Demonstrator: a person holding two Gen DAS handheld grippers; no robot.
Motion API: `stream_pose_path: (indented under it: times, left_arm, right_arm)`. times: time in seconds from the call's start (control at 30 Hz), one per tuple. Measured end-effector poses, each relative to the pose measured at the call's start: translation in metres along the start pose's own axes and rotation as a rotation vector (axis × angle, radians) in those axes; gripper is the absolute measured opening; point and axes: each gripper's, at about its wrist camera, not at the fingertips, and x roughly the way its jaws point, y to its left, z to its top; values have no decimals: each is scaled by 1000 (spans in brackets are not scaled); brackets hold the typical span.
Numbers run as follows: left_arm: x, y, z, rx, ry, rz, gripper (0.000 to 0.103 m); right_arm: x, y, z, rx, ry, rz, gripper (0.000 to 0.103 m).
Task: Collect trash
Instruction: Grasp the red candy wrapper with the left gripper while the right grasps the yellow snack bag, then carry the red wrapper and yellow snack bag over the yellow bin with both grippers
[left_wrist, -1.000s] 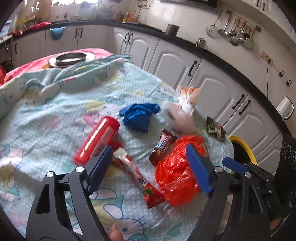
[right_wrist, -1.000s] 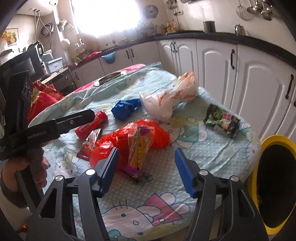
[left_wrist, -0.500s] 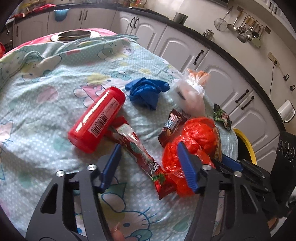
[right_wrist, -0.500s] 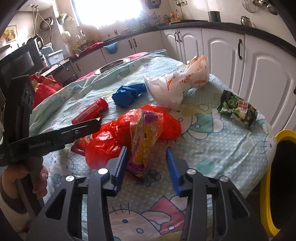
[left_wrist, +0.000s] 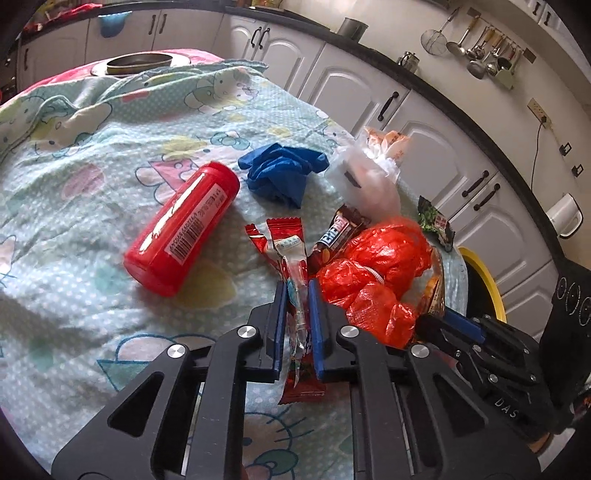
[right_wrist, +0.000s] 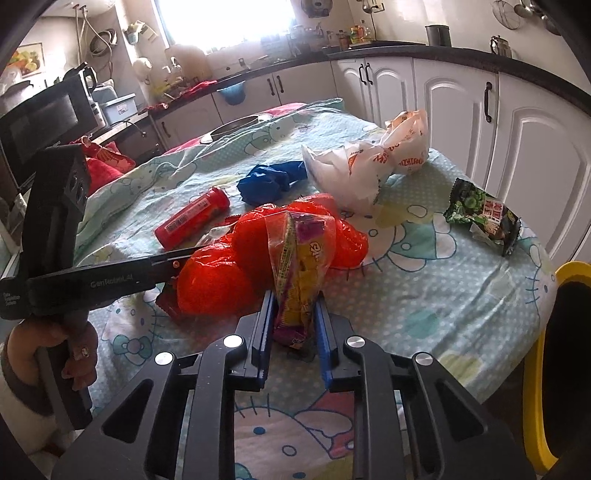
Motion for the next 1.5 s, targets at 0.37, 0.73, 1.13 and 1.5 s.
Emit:
stream_pose_path:
  times: [0.37, 0.73, 1.13, 1.5]
  left_arm:
    - [-22, -13, 11, 46, -73, 12, 6]
    - [-44, -67, 22, 177, -165, -21, 6]
    - [-43, -118, 28, 252, -199, -80, 6]
    - [-37, -162, 30, 319, -210, -132, 6]
  right_arm:
    - [-16, -6, -4, 14, -17, -7, 20]
    - [-56, -18, 4, 16, -104, -30, 20]
    - [-103, -33, 9, 12, -197, -74, 20]
    - [-138, -66, 4, 53, -244, -133, 20]
